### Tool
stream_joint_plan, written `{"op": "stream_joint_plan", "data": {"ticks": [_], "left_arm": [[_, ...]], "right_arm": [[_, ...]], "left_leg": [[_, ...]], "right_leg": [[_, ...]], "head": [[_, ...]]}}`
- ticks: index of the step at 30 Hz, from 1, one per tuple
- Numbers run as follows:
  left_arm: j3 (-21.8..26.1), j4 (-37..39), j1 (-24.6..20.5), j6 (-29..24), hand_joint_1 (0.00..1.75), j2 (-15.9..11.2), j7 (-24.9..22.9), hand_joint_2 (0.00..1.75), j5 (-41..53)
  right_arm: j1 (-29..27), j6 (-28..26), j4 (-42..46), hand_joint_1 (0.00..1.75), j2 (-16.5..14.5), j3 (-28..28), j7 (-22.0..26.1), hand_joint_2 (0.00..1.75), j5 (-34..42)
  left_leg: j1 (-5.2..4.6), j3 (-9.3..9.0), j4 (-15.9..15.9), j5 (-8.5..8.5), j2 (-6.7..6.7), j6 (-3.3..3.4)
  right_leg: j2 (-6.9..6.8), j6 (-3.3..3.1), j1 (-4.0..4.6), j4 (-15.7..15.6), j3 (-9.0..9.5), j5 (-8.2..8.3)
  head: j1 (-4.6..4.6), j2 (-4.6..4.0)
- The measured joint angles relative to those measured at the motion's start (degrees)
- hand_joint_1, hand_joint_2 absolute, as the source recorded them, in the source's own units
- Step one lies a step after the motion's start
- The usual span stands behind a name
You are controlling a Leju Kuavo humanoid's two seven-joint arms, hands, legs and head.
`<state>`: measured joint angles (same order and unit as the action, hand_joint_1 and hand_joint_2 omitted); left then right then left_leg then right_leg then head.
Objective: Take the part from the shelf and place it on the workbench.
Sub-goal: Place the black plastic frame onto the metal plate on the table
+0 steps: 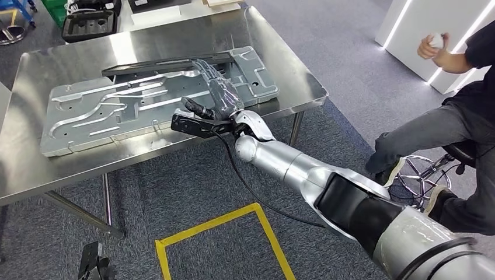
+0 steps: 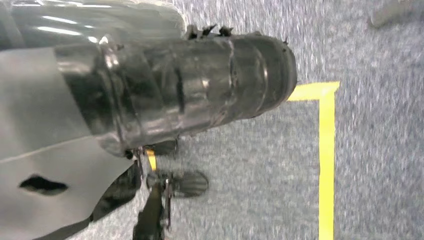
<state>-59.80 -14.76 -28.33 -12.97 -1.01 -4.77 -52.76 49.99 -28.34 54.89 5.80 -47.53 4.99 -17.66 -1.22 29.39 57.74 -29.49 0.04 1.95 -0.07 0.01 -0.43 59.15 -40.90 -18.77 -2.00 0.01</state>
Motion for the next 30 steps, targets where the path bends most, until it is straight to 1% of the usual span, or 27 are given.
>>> {"op": "stream_joint_plan", "data": {"ticks": [1,2,3,5,6,7,8,9,10,11,12,13,14,16,17,18,20,21,22,23,24,25,26,27,28,29,30], "left_arm": [[0.00,0.00,0.17,-0.21,0.00,-0.03,0.23,0.00,-0.25],[0.00,0.00,0.33,-0.40,0.00,-0.08,0.45,0.00,-0.54],[0.00,0.00,0.49,-0.65,0.00,-0.15,0.68,0.00,-0.83],[0.00,0.01,0.71,-1.16,0.00,-0.24,1.12,0.00,-1.37],[0.00,0.01,0.98,-1.40,0.00,-0.29,1.31,0.00,-1.65],[0.00,0.01,1.28,-1.56,0.00,-0.32,1.45,0.00,-1.89],[0.01,0.01,1.65,-1.77,0.00,-0.34,1.57,0.00,-2.07],[0.01,0.01,1.97,-1.98,0.00,-0.38,1.66,0.00,-2.28],[0.03,0.01,2.14,-2.19,0.00,-0.40,1.74,0.00,-2.41],[0.09,0.01,2.24,-2.43,0.00,-0.46,1.84,0.00,-2.55],[0.18,0.00,2.26,-2.60,0.00,-0.52,1.94,0.00,-2.68],[0.28,-0.01,2.25,-2.73,0.00,-0.59,2.03,0.00,-2.79],[0.39,-0.01,2.29,-2.87,0.00,-0.68,2.12,0.00,-2.94],[0.51,-0.01,2.57,-3.25,0.00,-0.79,2.27,0.00,-3.44],[0.55,-0.02,2.78,-3.44,0.00,-0.81,2.34,0.00,-3.69],[0.59,-0.02,2.97,-3.69,0.00,-0.80,2.43,0.00,-3.92],[0.64,-0.03,3.16,-4.18,0.00,-0.76,2.59,0.00,-4.27],[0.66,-0.03,3.19,-4.45,0.00,-0.76,2.67,0.00,-4.46],[0.67,-0.03,3.21,-4.67,0.00,-0.76,2.72,0.00,-4.70],[0.68,-0.03,3.24,-4.90,0.00,-0.75,2.77,0.00,-4.91],[0.70,-0.06,3.27,-5.09,0.00,-0.73,2.81,0.00,-5.08],[0.71,-0.11,3.25,-5.29,0.00,-0.71,2.85,0.00,-5.24],[0.72,-0.16,3.17,-5.54,0.00,-0.70,2.88,0.00,-5.38],[0.73,-0.22,2.98,-5.81,0.00,-0.68,2.90,0.00,-5.54],[0.74,-0.26,2.75,-6.11,0.00,-0.68,2.89,0.00,-5.73],[0.74,-0.28,2.49,-6.45,0.00,-0.68,2.81,0.00,-5.95],[0.75,-0.32,2.28,-6.77,0.00,-0.63,2.69,0.00,-6.17]], "right_arm": [[-1.50,-0.69,1.77,0.00,0.67,1.04,0.99,0.00,2.24],[-3.10,-1.38,3.51,0.00,1.27,2.22,2.00,0.00,4.46],[-4.98,-2.26,5.39,0.00,1.92,3.68,3.37,0.00,6.94],[-8.56,-4.11,8.41,0.00,2.81,6.60,6.23,0.00,11.29],[-11.01,-5.35,9.91,0.00,3.26,8.24,8.11,0.00,13.67],[-13.22,-6.37,11.09,0.00,3.65,9.58,9.62,0.00,15.58],[-15.54,-7.33,12.14,0.00,3.96,10.84,11.16,0.00,17.22],[-17.66,-8.14,13.06,0.00,4.21,12.07,12.62,0.00,18.62],[-19.22,-8.61,13.64,0.00,4.30,13.07,13.83,0.00,19.47],[-20.98,-9.02,14.33,0.00,4.35,14.35,15.15,0.00,20.34],[-22.48,-9.32,14.97,0.00,4.37,15.62,16.13,0.00,21.03],[-23.83,-9.60,15.49,0.00,4.37,16.79,16.74,0.00,21.50],[-25.06,-9.93,15.83,0.00,4.37,17.77,16.98,0.00,21.80],[-27.21,-10.76,15.69,0.00,4.34,18.96,17.19,0.00,21.95],[-28.32,-11.05,15.34,0.00,4.27,19.33,17.50,0.00,21.92],[-29.42,-11.24,14.70,0.00,4.18,19.74,18.16,0.00,21.86],[-31.18,-11.31,13.01,0.00,3.85,20.50,19.39,0.00,21.63],[-31.85,-11.31,11.85,0.00,3.68,20.85,19.74,0.00,21.43],[-32.34,-11.29,10.61,0.00,3.48,21.09,19.82,0.00,21.27],[-32.81,-11.19,9.14,0.00,3.26,21.33,20.03,0.00,21.52],[-33.23,-10.95,7.53,0.00,2.98,21.62,20.53,0.00,22.27],[-33.61,-10.71,5.95,0.00,2.66,21.97,21.21,0.00,23.25],[-33.95,-10.60,4.36,0.00,2.21,22.30,21.96,0.00,24.16],[-34.15,-10.68,2.56,0.00,1.81,22.56,22.52,0.00,24.29],[-34.23,-10.91,0.51,0.00,1.47,22.84,22.69,0.00,23.32],[-34.25,-11.13,-2.08,0.00,0.98,23.28,22.40,0.00,21.44],[-34.31,-11.22,-4.89,0.00,0.53,23.91,21.69,0.00,19.24]], "left_leg": [[0.14,0.04,-0.77,0.95,0.12,0.27],[0.38,0.18,-1.51,1.84,0.27,0.55],[0.66,0.59,-2.13,2.97,0.39,0.81],[0.75,2.13,-2.30,4.39,0.42,1.02],[0.84,3.10,-2.26,5.16,0.36,0.97],[0.93,3.95,-2.21,5.76,0.32,0.87],[1.05,4.99,-2.06,6.39,0.28,0.68],[1.21,6.17,-1.76,7.00,0.29,0.41],[1.37,7.34,-1.26,7.47,0.33,0.06],[1.44,8.79,-0.40,7.92,0.37,-0.38],[1.46,9.93,0.50,8.25,0.41,-0.79],[1.45,10.72,1.30,8.54,0.45,-1.19],[1.40,11.18,1.77,8.90,0.46,-1.49],[1.64,11.57,2.05,9.15,0.47,-2.01],[1.76,12.05,2.74,7.96,0.45,-2.21],[1.86,12.72,4.57,5.50,0.44,-2.40],[1.82,14.13,10.80,-0.75,0.40,-2.45],[1.72,14.51,14.35,-2.75,0.37,-2.30],[1.52,14.47,16.99,-3.24,0.33,-1.95],[1.20,13.72,18.28,-2.45,0.29,-1.38],[0.75,12.13,17.80,-0.98,0.25,-0.66],[0.14,9.63,15.52,0.30,0.23,0.17],[-0.60,6.21,11.48,0.35,0.24,1.16],[-1.20,2.65,6.57,-0.55,0.29,1.91],[-1.70,-0.10,2.60,-1.60,0.29,2.41],[-2.04,-1.89,-0.36,-2.38,0.25,2.78],[-2.18,-2.56,-1.93,-2.08,0.16,2.94]], "right_leg": [[0.08,0.28,-0.01,-0.08,-0.03,-0.26],[0.18,0.56,0.06,0.48,-0.24,-1.52],[0.25,0.85,0.06,2.20,-0.71,-3.92],[0.30,1.38,-0.17,8.09,-1.88,-9.65],[0.28,1.69,-0.35,11.70,-2.28,-11.20],[0.28,1.94,-0.51,14.31,-2.38,-11.45],[0.28,2.23,-0.71,15.85,-1.99,-10.48],[0.27,2.55,-0.95,15.89,-0.97,-8.76],[0.24,2.89,-1.22,14.00,0.90,-7.41],[0.26,3.30,-1.31,10.23,3.87,-7.51],[0.34,3.21,-1.34,6.49,6.56,-8.59],[0.42,2.95,-1.29,3.40,8.62,-10.05],[0.49,2.45,-1.04,1.54,9.71,-11.44],[0.31,0.99,-0.90,1.55,8.90,-11.04],[0.19,0.38,-0.81,1.60,8.34,-10.50],[0.09,-0.19,-0.78,1.53,7.61,-9.81],[0.06,-0.81,-0.48,1.48,6.10,-8.40],[0.06,-1.00,-0.23,1.50,5.23,-7.69],[0.05,-1.15,0.05,1.51,4.37,-7.04],[0.04,-1.26,0.37,1.51,3.44,-6.34],[0.02,-1.33,0.64,1.51,2.52,-5.64],[0.01,-1.37,0.82,1.50,1.70,-4.94],[-0.01,-1.35,0.87,1.45,1.09,-4.27],[-0.07,-1.28,0.79,1.32,0.77,-3.67],[-0.19,-1.12,0.58,1.02,0.76,-3.06],[-0.31,-0.86,0.30,0.58,0.91,-2.47],[-0.43,-0.57,0.10,-0.05,1.15,-1.75]], "head": [[0.00,0.00],[-0.04,0.00],[-0.06,0.00],[-0.09,0.00],[-0.06,0.01],[-0.07,0.00],[-0.06,0.01],[-0.06,0.01],[-0.05,0.01],[-0.16,0.01],[-0.25,0.01],[-0.33,0.01],[-0.42,0.01],[-0.40,0.01],[-0.39,0.01],[-0.38,0.01],[-0.36,0.01],[-0.36,0.01],[-0.37,0.01],[-0.37,0.01],[-0.37,0.01],[-0.38,0.01],[-0.39,0.01],[-0.39,0.01],[-0.40,0.01],[-0.38,0.01],[-0.37,0.01]]}}
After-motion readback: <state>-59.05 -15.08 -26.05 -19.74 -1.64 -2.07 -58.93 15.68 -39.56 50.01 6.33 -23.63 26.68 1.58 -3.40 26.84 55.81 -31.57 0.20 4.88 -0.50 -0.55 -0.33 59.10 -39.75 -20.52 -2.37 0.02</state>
